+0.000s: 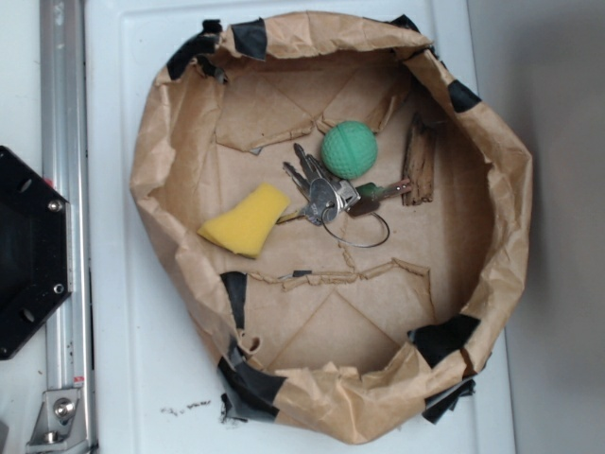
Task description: Grab the green sponge.
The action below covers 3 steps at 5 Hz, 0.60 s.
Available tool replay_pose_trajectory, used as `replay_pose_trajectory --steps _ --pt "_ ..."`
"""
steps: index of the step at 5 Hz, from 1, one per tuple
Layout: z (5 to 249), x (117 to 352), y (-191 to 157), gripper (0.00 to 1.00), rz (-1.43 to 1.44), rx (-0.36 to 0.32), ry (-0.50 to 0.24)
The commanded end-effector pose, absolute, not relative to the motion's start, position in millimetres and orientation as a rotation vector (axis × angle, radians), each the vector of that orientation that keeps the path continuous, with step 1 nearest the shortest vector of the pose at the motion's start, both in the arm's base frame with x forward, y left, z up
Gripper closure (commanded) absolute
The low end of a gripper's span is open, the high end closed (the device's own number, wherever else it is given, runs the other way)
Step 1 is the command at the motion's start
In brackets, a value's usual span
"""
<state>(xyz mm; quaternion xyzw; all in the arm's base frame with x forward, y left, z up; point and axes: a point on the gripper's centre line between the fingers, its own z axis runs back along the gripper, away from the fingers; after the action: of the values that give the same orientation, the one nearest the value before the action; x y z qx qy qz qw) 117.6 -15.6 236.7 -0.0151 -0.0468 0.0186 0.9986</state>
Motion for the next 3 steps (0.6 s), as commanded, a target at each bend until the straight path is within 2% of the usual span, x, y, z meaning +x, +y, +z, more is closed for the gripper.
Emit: replay_pose_trajectory --steps 1,2,3 --pt "236.7 117.6 -15.6 0.0 0.037 -0.03 -0.094" --pt "193.7 166.4 0.9 0.0 0.075 0.021 -0.17" --pt "158.0 209.0 17.2 0.0 0.161 0.017 -0.122"
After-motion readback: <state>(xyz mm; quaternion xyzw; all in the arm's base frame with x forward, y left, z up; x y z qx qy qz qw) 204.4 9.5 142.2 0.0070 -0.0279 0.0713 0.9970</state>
